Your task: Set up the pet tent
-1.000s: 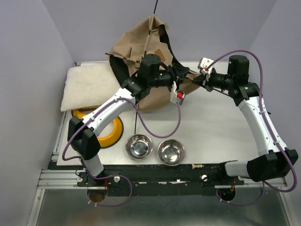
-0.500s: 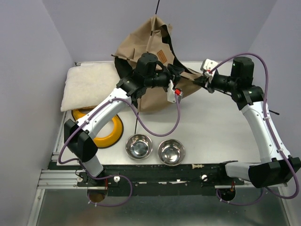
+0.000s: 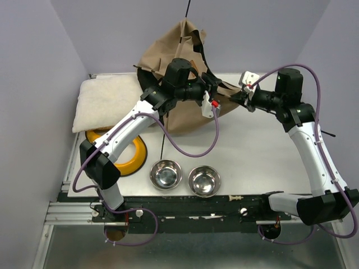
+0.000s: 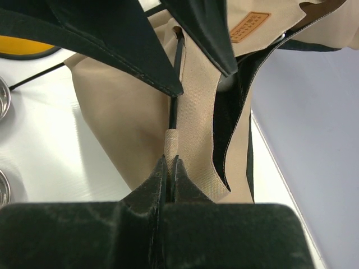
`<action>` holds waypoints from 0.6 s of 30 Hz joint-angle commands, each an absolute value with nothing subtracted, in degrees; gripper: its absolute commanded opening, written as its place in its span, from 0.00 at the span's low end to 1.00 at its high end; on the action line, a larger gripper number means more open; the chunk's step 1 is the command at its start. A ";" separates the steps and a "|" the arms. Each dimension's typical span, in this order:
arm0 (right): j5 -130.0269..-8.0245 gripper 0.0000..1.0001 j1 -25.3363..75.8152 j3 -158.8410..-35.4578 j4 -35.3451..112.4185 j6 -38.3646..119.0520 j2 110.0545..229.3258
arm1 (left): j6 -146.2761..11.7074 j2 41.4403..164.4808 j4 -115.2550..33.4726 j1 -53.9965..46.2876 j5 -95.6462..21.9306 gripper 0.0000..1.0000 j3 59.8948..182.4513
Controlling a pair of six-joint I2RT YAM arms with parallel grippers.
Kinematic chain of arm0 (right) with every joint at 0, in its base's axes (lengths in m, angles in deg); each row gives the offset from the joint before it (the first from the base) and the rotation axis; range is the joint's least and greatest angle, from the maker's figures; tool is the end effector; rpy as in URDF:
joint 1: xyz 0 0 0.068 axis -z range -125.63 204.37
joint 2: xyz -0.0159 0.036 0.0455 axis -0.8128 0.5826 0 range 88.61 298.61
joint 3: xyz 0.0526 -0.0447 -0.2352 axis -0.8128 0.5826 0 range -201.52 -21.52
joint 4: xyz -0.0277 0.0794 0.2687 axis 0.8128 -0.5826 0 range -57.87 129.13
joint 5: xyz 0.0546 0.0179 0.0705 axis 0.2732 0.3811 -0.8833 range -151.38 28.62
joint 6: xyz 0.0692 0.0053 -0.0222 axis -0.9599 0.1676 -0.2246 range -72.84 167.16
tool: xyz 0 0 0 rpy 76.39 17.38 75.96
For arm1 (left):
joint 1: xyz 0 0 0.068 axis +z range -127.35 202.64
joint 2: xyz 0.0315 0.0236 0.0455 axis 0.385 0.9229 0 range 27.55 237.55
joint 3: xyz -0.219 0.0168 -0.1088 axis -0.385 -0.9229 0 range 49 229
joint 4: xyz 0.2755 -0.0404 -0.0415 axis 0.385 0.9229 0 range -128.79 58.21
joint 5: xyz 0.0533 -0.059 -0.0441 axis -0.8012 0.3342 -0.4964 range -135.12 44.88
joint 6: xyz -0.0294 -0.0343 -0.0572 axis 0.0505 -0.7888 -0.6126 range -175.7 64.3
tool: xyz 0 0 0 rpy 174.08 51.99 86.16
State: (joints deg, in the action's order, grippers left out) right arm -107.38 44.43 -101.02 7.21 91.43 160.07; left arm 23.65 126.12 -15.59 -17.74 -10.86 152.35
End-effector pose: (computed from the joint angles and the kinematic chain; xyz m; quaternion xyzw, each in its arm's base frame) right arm 0.2945 0.0957 0.3863 -0.5412 0.5897 0.1646 0.5764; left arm 0.3078 -0.3067 0.3890 0.7569 0.2401 -0.0388 0.6066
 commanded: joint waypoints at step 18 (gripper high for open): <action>-112.62 0.01 42.85 -100.53 8.81 90.75 153.92 | 19.71 129.24 -10.31 -20.42 -11.63 0.02 156.05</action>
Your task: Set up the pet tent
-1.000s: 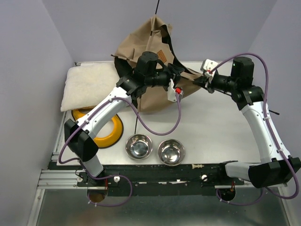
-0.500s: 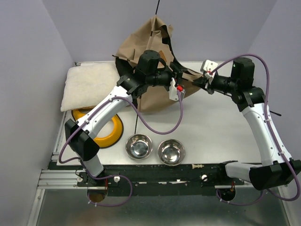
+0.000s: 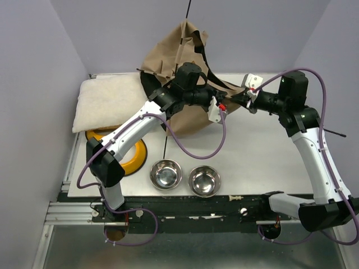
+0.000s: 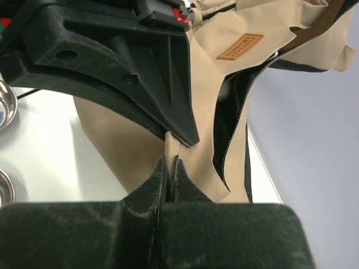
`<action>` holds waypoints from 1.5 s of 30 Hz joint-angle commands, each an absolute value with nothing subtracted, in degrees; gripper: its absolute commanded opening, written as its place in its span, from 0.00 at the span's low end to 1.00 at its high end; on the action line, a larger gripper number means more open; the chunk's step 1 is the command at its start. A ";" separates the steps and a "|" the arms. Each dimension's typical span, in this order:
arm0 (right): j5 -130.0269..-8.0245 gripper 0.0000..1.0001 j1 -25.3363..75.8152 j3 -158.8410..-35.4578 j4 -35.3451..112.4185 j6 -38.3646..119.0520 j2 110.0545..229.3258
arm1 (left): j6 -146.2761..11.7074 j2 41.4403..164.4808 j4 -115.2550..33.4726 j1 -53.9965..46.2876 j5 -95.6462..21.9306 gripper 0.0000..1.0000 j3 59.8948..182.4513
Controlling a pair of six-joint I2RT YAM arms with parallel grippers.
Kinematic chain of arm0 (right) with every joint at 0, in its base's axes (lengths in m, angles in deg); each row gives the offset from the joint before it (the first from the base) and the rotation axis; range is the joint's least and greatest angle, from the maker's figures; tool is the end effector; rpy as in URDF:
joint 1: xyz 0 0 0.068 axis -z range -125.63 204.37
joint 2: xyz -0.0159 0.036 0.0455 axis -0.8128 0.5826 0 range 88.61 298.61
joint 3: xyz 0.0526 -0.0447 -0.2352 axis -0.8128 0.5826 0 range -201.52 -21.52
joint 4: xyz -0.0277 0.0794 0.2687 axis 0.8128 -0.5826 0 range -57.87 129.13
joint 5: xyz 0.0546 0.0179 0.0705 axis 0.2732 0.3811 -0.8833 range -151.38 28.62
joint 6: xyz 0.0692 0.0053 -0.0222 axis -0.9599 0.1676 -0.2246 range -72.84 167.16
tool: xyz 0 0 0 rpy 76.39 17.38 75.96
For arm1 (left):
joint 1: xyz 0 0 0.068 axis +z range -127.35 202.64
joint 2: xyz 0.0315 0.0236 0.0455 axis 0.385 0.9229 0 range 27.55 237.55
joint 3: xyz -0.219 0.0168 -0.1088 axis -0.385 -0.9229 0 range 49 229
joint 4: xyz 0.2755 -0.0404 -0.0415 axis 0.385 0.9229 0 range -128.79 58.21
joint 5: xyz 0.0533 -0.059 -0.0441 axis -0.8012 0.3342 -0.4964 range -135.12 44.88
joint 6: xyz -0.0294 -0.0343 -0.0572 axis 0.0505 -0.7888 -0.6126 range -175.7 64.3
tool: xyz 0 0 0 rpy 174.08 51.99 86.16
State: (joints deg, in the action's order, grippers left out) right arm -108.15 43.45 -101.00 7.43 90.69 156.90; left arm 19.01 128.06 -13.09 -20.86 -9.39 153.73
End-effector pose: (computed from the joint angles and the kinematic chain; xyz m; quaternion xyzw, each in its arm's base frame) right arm 0.2771 0.0983 0.4022 -0.5461 0.5672 0.1661 0.5936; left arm 0.2938 -0.3277 0.3792 0.7637 0.2556 -0.1001 0.5843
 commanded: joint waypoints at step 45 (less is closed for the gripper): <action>-100.05 0.01 53.22 -105.45 -21.60 109.03 148.64 | 25.15 114.30 -19.72 -10.75 -2.93 0.60 136.19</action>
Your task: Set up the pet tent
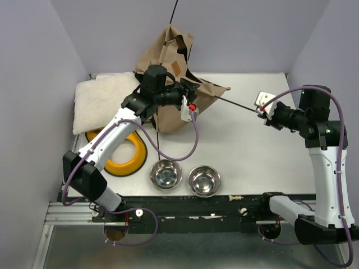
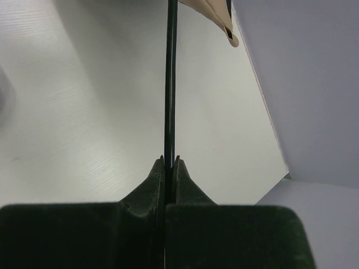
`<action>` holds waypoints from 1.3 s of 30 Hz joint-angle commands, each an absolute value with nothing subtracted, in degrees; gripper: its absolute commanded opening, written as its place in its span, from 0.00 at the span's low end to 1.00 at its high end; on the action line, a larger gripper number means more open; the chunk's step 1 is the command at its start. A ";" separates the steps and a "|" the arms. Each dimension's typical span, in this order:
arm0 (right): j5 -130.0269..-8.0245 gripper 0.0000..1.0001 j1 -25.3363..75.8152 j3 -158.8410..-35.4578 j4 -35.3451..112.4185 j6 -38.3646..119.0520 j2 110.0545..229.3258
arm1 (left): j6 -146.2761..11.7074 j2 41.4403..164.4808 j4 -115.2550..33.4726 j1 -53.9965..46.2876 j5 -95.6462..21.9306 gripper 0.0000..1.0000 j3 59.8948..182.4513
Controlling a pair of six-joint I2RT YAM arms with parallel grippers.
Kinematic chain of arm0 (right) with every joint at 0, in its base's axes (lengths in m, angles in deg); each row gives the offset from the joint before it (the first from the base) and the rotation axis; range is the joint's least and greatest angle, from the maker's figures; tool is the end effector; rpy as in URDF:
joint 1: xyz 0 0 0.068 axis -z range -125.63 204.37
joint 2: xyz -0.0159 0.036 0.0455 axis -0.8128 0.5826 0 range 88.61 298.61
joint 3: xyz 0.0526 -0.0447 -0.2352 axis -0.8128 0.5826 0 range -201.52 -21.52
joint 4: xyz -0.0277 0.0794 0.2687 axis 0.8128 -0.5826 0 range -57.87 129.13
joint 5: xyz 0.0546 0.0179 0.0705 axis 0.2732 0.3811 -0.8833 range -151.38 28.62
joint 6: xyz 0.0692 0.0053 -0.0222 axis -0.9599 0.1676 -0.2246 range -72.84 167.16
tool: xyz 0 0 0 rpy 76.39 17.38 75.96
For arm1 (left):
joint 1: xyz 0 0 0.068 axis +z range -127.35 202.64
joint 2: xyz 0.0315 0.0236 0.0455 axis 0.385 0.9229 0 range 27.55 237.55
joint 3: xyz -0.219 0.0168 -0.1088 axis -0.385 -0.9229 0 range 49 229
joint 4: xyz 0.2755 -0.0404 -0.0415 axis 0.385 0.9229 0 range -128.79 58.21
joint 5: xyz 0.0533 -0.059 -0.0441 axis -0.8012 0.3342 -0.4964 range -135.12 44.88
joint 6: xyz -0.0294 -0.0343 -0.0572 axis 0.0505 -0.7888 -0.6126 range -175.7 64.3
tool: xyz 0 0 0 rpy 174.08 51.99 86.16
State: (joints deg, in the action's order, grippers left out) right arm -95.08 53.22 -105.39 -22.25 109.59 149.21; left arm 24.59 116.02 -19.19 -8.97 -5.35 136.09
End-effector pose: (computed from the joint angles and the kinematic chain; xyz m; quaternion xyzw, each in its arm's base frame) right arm 0.2226 0.0380 0.4021 -0.5611 0.6647 0.0108 0.4931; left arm 0.3151 -0.2396 0.3592 0.7500 0.2741 -0.0358 0.6009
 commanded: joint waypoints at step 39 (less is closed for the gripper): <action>-107.62 0.01 46.63 -103.69 -14.57 102.35 151.36 | 13.04 127.84 -27.20 -34.75 -12.16 0.29 151.92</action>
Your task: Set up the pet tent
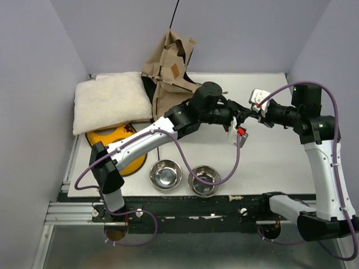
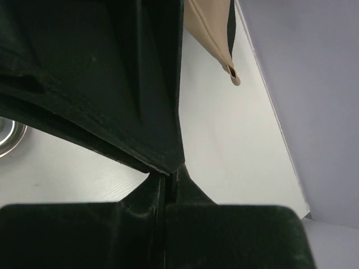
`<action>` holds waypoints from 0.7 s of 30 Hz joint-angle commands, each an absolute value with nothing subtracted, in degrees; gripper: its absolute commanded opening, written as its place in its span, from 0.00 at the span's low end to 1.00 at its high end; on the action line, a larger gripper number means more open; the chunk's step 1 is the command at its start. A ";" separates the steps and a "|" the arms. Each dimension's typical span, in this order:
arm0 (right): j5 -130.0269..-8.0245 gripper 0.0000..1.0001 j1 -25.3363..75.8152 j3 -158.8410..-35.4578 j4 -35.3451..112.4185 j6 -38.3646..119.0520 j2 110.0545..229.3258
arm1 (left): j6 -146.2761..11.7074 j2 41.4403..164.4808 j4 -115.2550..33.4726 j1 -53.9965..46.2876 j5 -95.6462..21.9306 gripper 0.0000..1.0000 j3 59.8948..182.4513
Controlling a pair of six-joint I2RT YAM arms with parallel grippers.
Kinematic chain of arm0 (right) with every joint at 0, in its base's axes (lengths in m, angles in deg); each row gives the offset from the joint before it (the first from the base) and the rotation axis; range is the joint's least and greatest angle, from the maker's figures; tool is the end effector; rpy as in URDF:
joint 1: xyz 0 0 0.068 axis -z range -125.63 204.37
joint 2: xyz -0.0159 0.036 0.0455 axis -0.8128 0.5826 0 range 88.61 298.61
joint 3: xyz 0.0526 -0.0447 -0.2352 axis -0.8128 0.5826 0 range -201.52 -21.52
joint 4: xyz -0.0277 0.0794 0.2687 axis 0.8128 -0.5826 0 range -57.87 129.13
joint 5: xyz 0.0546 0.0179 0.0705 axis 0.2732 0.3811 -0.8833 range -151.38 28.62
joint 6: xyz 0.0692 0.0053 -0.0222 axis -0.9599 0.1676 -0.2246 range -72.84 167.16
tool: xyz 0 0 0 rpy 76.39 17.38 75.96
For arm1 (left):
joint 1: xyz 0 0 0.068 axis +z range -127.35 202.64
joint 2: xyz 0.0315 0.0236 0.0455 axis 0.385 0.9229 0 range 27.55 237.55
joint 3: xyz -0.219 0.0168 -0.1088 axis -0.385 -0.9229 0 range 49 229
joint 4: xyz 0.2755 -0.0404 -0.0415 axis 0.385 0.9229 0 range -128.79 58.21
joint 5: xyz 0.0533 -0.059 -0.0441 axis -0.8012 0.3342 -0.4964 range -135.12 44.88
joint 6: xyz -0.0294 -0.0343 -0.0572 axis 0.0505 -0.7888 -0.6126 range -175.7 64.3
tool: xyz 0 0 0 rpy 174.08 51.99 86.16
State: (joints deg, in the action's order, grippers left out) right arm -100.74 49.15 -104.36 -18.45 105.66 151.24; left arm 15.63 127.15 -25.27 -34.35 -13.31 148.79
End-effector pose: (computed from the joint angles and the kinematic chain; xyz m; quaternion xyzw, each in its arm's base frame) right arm 0.2326 0.0597 0.3974 -0.5723 0.6381 0.0826 0.5085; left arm 0.2169 -0.3927 0.3775 0.7531 0.1757 -0.1388 0.6187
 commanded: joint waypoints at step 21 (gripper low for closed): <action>-106.56 0.01 46.63 -103.17 -14.22 102.44 149.69 | 24.10 123.53 -2.23 -10.14 -5.66 0.55 152.19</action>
